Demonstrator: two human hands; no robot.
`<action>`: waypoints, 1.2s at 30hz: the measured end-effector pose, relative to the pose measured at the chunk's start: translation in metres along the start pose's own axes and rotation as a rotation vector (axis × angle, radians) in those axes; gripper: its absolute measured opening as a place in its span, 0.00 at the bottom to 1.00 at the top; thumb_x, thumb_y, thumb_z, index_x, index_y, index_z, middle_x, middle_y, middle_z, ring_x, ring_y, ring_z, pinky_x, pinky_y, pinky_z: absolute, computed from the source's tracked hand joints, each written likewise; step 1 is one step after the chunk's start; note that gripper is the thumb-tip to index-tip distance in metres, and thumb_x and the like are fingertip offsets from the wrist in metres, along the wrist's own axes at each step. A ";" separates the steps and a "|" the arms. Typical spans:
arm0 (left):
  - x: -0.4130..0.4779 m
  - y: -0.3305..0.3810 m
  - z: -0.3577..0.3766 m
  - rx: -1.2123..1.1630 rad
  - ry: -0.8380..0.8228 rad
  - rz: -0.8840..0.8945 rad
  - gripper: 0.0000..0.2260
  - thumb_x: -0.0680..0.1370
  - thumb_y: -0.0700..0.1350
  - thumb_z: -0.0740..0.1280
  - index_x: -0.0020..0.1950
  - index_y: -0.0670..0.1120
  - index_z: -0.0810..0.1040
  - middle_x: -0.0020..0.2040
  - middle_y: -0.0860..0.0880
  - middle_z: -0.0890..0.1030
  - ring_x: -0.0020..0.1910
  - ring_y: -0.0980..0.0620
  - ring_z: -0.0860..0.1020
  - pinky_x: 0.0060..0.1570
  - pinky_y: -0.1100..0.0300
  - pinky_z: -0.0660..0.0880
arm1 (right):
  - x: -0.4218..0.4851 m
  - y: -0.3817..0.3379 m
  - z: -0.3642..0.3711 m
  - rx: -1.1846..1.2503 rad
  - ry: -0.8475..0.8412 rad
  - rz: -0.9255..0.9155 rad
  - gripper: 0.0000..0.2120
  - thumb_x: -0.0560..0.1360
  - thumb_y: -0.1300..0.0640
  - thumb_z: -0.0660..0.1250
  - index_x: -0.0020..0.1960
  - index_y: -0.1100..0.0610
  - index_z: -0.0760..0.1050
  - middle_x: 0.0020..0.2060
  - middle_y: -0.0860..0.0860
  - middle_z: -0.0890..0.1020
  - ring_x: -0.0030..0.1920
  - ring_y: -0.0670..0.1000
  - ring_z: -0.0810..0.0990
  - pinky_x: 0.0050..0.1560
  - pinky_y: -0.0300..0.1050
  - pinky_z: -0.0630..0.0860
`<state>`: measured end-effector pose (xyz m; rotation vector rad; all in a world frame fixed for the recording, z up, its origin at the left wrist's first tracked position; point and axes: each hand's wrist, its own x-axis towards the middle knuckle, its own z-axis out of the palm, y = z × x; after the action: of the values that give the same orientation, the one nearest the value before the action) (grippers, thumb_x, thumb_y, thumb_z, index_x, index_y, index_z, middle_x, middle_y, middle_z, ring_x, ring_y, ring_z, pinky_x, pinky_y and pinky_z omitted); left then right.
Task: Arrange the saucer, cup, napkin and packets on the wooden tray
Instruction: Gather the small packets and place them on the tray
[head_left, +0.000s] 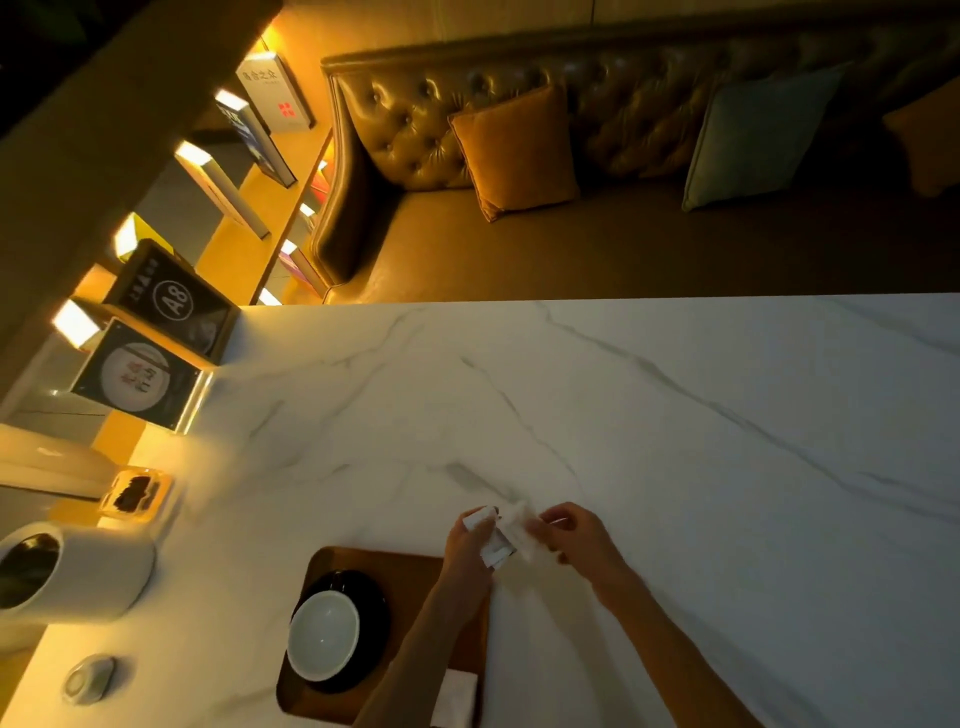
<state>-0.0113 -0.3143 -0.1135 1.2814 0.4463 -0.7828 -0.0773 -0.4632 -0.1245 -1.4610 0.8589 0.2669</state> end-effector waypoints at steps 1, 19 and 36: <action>-0.003 0.003 -0.004 -0.010 0.002 -0.003 0.07 0.80 0.40 0.61 0.47 0.40 0.77 0.41 0.40 0.78 0.39 0.45 0.77 0.40 0.54 0.74 | -0.005 -0.006 0.019 0.045 0.019 -0.013 0.13 0.69 0.50 0.76 0.46 0.57 0.78 0.38 0.53 0.84 0.35 0.48 0.80 0.32 0.39 0.76; 0.033 0.110 -0.111 0.387 -0.095 0.337 0.12 0.83 0.46 0.56 0.60 0.48 0.77 0.53 0.45 0.82 0.48 0.56 0.82 0.45 0.63 0.79 | 0.015 -0.084 0.170 0.095 0.150 -0.262 0.13 0.73 0.65 0.71 0.57 0.58 0.77 0.47 0.54 0.83 0.49 0.54 0.83 0.49 0.45 0.82; 0.181 0.102 -0.088 1.055 -0.009 0.589 0.08 0.79 0.40 0.66 0.56 0.46 0.81 0.53 0.50 0.83 0.54 0.51 0.76 0.54 0.62 0.70 | 0.153 -0.062 0.152 -0.380 0.434 -0.351 0.09 0.76 0.56 0.69 0.56 0.55 0.80 0.49 0.51 0.84 0.50 0.51 0.81 0.52 0.44 0.79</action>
<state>0.1958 -0.2698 -0.1921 2.2323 -0.4370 -0.4970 0.1196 -0.3818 -0.1949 -2.0397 0.9049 -0.1696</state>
